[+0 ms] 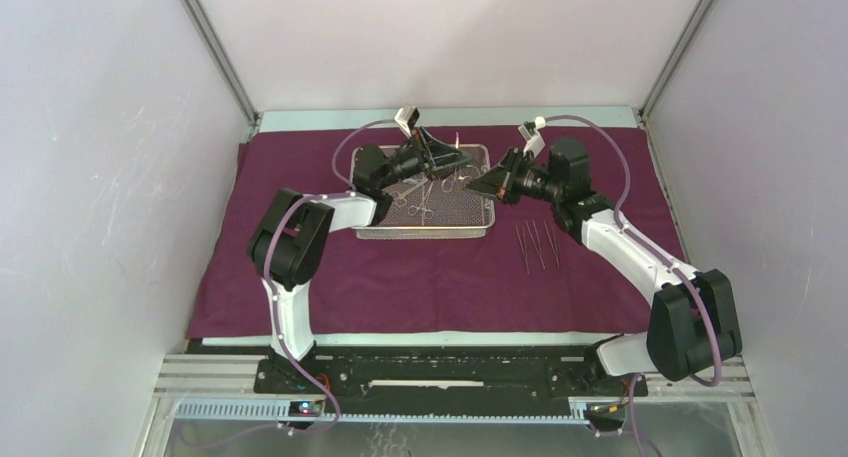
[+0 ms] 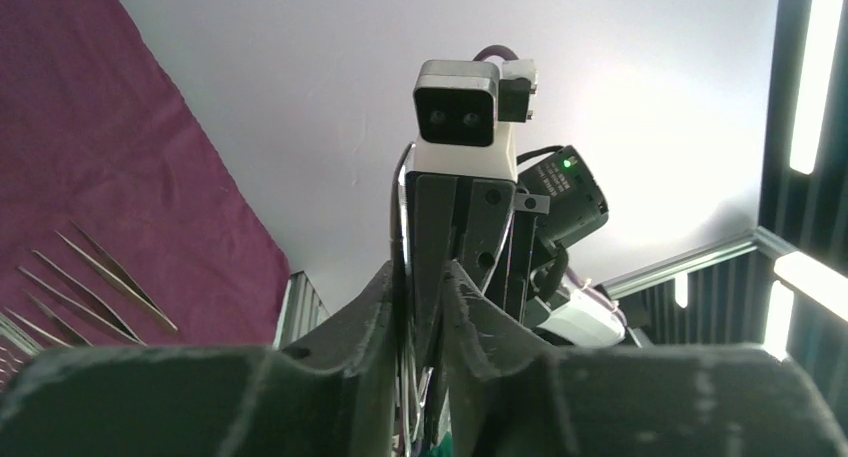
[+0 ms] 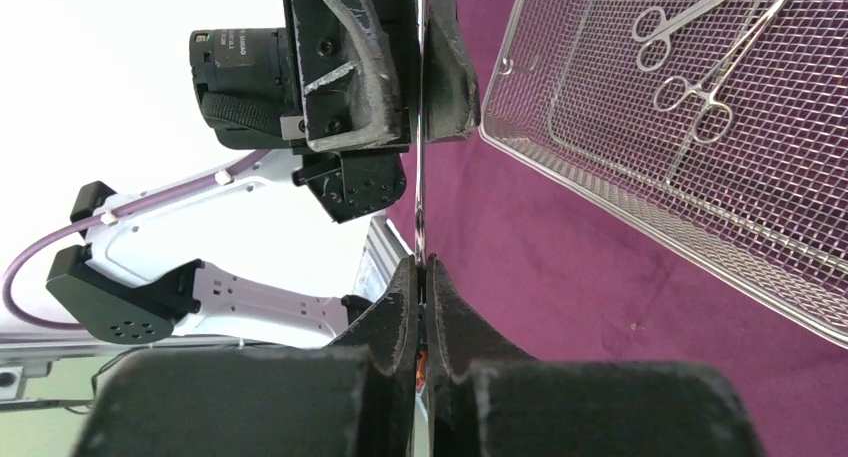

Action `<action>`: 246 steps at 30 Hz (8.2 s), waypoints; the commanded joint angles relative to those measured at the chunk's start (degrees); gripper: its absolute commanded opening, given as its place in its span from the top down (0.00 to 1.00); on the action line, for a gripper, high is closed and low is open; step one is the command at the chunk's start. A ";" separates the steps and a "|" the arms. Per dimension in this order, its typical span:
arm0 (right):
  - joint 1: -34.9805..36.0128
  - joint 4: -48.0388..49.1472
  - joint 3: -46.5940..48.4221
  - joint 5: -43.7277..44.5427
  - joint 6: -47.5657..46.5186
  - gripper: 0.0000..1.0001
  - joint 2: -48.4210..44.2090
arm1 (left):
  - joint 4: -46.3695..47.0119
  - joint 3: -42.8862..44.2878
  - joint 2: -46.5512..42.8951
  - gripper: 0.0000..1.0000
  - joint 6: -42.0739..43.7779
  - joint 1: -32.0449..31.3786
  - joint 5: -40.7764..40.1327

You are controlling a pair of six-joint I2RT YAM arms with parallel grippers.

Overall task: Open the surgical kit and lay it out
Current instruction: Place the medical item in the surgical kit, then adjust the medical item in the surgical kit.

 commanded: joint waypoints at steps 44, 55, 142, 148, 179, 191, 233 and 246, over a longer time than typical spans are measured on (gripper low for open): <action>-22.82 -67.99 13.53 65.48 -29.40 1.00 -11.41 | -86.93 7.18 -24.84 0.25 48.22 3.73 -18.77; -9.62 -68.53 22.23 98.69 -27.19 1.00 15.26 | -86.27 5.91 -26.64 0.26 46.60 3.74 -16.85; -42.83 -33.67 3.91 47.94 -18.63 0.00 13.04 | -90.57 10.17 -24.34 0.31 47.55 6.11 -19.46; -44.80 -30.44 3.90 46.86 -20.61 0.00 16.44 | -91.78 11.08 -24.14 0.31 47.96 6.11 -20.17; -39.21 -30.05 9.83 41.24 -22.14 0.02 25.64 | -92.52 13.54 -22.05 0.31 48.66 6.11 -20.17; -34.01 -33.06 14.72 38.92 -25.32 0.01 29.67 | -91.94 12.99 -21.80 0.31 48.70 6.11 -20.04; -26.53 -46.61 11.86 59.13 -31.71 0.46 28.79 | -83.11 4.28 -27.64 0.31 45.33 7.51 -13.85; -32.53 -45.35 10.67 53.94 -30.12 0.12 26.51 | -82.68 4.39 -28.10 0.31 44.82 7.47 -13.58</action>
